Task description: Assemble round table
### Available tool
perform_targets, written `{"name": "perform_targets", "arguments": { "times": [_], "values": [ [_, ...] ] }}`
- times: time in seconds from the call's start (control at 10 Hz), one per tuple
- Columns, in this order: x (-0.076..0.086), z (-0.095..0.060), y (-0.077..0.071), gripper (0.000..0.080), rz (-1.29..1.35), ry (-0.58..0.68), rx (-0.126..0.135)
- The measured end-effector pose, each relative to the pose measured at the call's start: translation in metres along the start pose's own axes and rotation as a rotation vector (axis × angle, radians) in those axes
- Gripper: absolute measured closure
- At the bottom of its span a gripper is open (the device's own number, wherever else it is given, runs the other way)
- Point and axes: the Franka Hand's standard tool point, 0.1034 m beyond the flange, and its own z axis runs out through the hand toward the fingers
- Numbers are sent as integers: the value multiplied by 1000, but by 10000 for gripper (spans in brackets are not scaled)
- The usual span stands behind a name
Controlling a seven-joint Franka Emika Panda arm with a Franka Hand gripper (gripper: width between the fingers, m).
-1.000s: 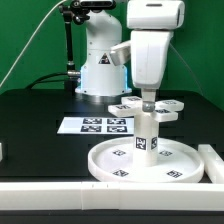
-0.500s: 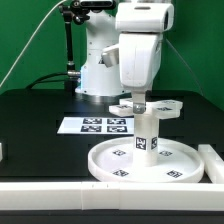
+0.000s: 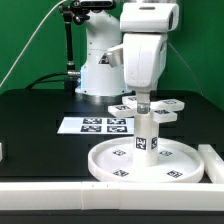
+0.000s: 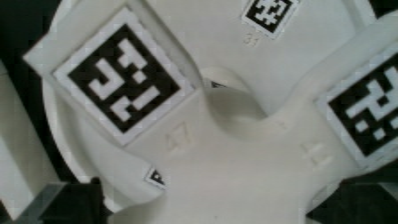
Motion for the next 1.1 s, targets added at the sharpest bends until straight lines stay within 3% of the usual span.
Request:
{"name": "perform_targets", "arguments": {
  "times": [0.6,0.7,1.1],
  "values": [
    [-3,3,-1,159,46,-2,5],
    [-3,3,-2,347,46,-2,5],
    [-3,3,-1,357,74,-2,5]
  ]
}}
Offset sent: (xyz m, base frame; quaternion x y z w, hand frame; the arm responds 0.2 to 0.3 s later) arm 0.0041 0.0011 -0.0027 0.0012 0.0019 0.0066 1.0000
